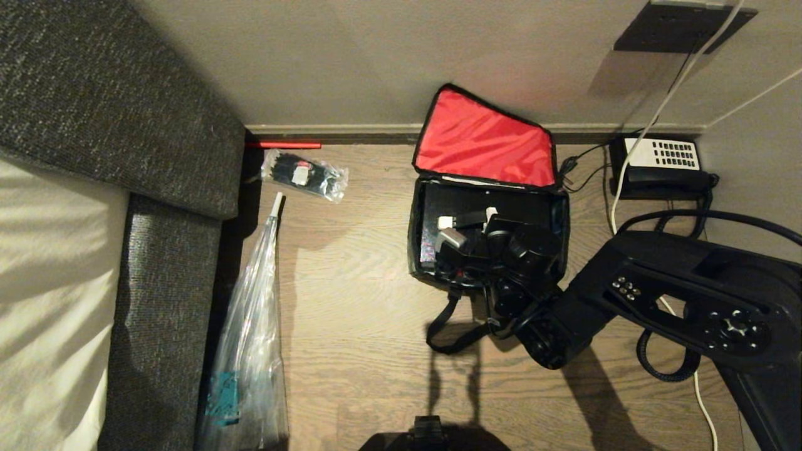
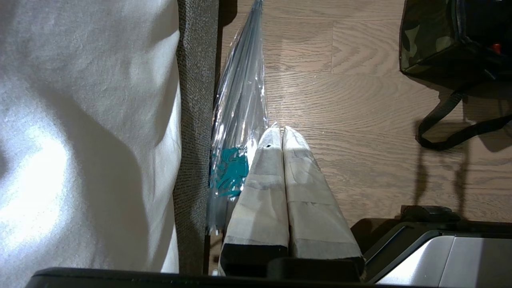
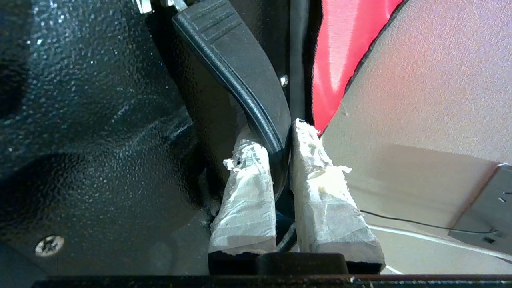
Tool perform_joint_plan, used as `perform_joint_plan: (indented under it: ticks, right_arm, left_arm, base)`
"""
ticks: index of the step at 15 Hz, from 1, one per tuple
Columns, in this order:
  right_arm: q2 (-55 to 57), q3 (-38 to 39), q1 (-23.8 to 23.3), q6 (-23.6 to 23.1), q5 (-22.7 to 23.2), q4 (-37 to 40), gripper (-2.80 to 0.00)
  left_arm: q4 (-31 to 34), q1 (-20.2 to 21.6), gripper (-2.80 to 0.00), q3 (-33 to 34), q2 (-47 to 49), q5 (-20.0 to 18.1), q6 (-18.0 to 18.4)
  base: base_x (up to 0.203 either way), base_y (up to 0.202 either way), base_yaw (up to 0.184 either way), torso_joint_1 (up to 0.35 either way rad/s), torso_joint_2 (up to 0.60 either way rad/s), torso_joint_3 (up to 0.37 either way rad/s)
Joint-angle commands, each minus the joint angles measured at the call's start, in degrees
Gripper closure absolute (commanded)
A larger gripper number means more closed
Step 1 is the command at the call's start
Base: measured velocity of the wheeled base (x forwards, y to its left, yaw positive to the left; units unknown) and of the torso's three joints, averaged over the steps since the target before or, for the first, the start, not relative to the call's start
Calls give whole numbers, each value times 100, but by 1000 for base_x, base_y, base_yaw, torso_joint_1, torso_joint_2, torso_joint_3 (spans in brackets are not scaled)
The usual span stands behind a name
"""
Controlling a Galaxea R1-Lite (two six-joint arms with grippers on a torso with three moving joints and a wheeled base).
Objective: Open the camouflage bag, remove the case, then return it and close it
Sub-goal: Grip the handle
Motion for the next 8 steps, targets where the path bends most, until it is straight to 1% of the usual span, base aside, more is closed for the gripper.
perform_joint_plan:
  ticks: [1,4,8]
  right_arm:
    - [-226,131,6,-98,-11,-84,0]
    - [-439,341,14,-289,7,-84,0]
    - [-642,587,83,-350,4,-84,0]
  left_arm:
    - [-1,1,0,17,7,1,0]
    - [-1,1,0,9,7,1,0]
    - [-1,1,0,14,7,1,0]
  base:
    - [0,0,0,0,0,0]
    - [0,0,0,0,0,0]
    - [0,0,0,0,0,0]
